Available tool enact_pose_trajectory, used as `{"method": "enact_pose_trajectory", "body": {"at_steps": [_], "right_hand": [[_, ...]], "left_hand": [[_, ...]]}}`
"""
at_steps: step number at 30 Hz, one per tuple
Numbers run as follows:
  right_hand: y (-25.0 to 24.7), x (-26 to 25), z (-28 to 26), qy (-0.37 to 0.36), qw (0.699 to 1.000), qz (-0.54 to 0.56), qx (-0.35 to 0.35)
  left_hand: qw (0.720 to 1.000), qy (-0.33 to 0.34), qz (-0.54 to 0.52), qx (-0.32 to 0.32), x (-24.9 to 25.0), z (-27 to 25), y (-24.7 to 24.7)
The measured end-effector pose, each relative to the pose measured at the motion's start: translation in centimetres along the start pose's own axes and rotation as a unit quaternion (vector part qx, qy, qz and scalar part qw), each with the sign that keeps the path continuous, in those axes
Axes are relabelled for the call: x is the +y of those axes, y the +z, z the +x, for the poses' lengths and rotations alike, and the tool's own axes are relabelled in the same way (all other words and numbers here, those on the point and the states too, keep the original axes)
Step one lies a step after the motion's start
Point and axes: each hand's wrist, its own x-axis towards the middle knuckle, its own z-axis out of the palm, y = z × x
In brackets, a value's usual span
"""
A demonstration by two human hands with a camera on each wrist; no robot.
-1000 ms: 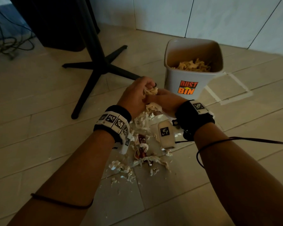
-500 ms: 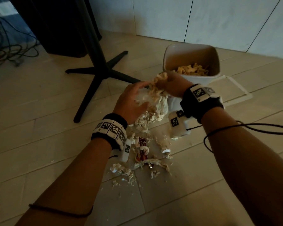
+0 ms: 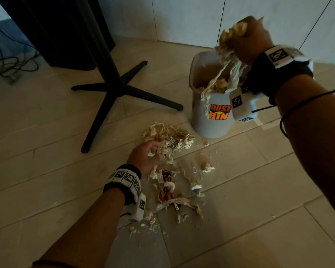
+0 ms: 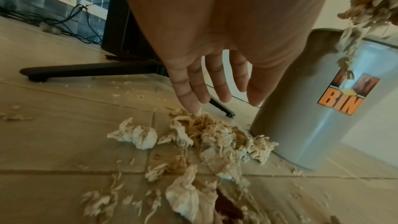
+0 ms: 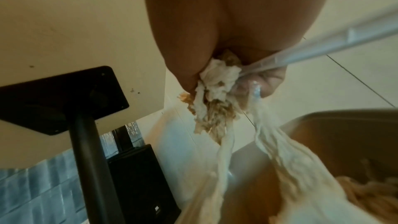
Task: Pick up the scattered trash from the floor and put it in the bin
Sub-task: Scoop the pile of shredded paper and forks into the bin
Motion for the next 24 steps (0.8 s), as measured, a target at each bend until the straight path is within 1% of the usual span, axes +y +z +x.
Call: {"method": "enact_pose_trajectory", "body": {"at_steps": [1, 3, 4, 7, 9, 10, 12, 14, 17, 20, 21, 22, 24], "right_hand": [[0.3, 0.6, 0.2, 0.001, 1.0, -0.009, 0.012], [1.1, 1.7, 0.5, 0.007, 1.0, -0.023, 0.004], [1.5, 2.2, 0.5, 0.017, 0.999, -0.028, -0.018], [2.8, 3.7, 0.3, 0.055, 0.99, -0.058, -0.112], [3.5, 4.5, 0.3, 0.063, 0.983, -0.089, -0.148], [3.7, 4.7, 0.2, 0.059, 0.979, -0.103, -0.165], [4.3, 4.9, 0.1, 0.046, 0.976, -0.114, -0.181], [4.4, 4.9, -0.2, 0.029, 0.98, -0.106, -0.167], [4.4, 4.0, -0.8, -0.017, 0.991, -0.076, -0.111], [4.7, 2.2, -2.1, -0.079, 0.994, -0.051, -0.057], [4.9, 1.5, -2.7, -0.101, 0.993, -0.04, -0.041], [5.1, 0.8, -3.4, -0.12, 0.992, -0.024, -0.029], [5.7, -0.6, -4.6, -0.151, 0.988, 0.021, -0.015]], "left_hand": [[1.0, -0.002, 0.01, -0.003, -0.2, 0.2, 0.2], [0.999, -0.014, 0.035, -0.016, -0.9, 1.0, 0.6], [0.998, -0.022, 0.051, -0.029, -1.3, 1.5, 0.8], [0.992, -0.029, 0.113, -0.051, -2.9, 3.7, 1.2], [0.988, -0.055, 0.132, -0.056, -3.6, 5.5, 1.2], [0.985, -0.071, 0.14, -0.065, -3.9, 6.5, 1.2], [0.981, -0.081, 0.148, -0.093, -3.9, 8.3, 1.2], [0.971, -0.082, 0.178, -0.135, -3.6, 10.1, 1.3], [0.945, -0.075, 0.232, -0.219, -2.8, 12.2, 1.8], [0.929, -0.054, 0.232, -0.284, -2.3, 13.1, 2.5], [0.928, -0.042, 0.23, -0.289, -2.0, 12.8, 2.8], [0.931, -0.032, 0.234, -0.277, -1.8, 12.4, 3.1], [0.942, -0.003, 0.247, -0.228, -1.2, 11.2, 3.6]]}}
